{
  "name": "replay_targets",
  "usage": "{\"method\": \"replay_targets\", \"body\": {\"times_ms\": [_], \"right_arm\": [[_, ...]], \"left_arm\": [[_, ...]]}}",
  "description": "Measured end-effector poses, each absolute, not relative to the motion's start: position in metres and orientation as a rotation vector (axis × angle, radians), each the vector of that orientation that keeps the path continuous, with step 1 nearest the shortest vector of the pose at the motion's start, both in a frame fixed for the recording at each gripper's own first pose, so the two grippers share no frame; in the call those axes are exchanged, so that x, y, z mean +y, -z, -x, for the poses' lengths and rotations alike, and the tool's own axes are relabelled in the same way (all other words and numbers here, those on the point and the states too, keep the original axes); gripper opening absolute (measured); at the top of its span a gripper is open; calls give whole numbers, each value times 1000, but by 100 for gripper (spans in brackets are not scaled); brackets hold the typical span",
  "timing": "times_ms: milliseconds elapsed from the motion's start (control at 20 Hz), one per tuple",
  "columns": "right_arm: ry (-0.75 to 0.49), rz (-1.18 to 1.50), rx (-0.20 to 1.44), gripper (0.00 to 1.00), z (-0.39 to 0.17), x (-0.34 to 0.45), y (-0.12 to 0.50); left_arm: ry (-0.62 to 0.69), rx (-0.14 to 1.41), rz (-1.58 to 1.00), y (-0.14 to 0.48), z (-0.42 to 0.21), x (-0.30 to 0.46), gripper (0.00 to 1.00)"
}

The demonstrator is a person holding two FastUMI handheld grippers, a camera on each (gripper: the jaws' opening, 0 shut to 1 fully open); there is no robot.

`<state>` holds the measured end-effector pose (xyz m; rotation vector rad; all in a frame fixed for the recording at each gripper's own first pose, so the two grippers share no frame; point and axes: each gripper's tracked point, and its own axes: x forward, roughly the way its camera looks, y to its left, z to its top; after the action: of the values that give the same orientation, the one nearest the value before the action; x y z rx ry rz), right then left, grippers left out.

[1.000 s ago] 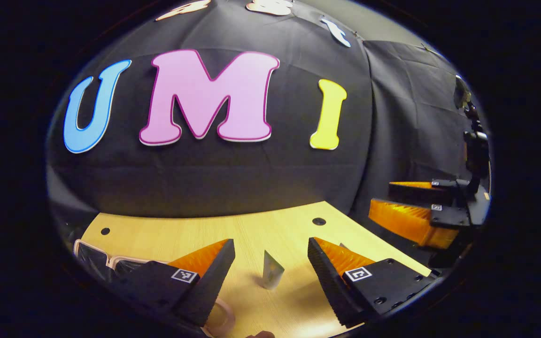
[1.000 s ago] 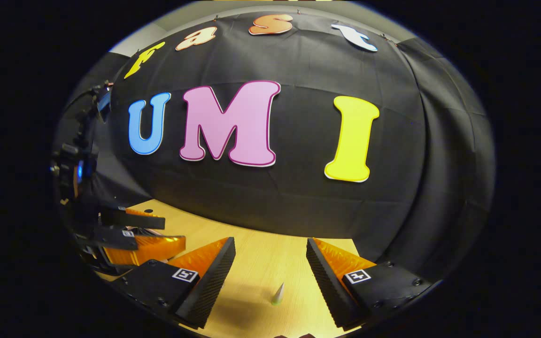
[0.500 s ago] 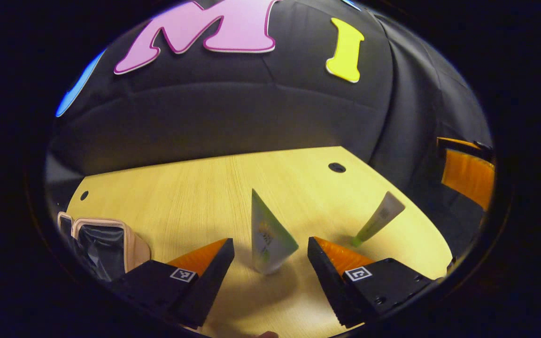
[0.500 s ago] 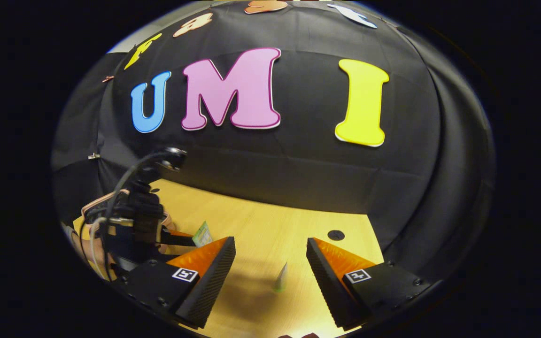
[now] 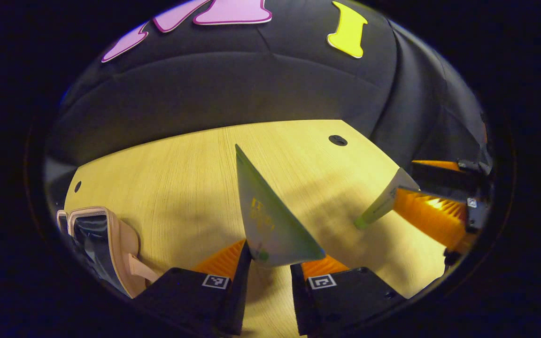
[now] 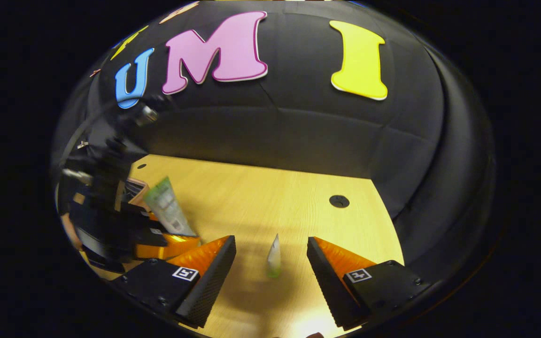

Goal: First open the suitcase, pack the skin care products into it, and then close the suitcase.

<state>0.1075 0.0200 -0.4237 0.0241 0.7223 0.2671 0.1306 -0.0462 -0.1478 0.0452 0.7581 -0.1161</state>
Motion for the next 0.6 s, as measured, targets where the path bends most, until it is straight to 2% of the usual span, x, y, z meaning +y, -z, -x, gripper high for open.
{"method": "replay_targets", "body": {"times_ms": [250,350,500,550,600], "right_arm": [[-255,-67,859,94,-107,33,482],[-239,-55,906,83,-105,33,498],[-236,-83,890,28,-107,37,487],[-251,-106,881,22,-107,43,478],[-267,-112,869,25,-103,49,466]], "left_arm": [[133,720,43,94,-91,-43,46],[127,724,68,76,-71,-32,44],[91,747,115,52,-36,2,46],[75,773,127,48,-21,20,46],[61,819,127,49,-5,41,47]]}}
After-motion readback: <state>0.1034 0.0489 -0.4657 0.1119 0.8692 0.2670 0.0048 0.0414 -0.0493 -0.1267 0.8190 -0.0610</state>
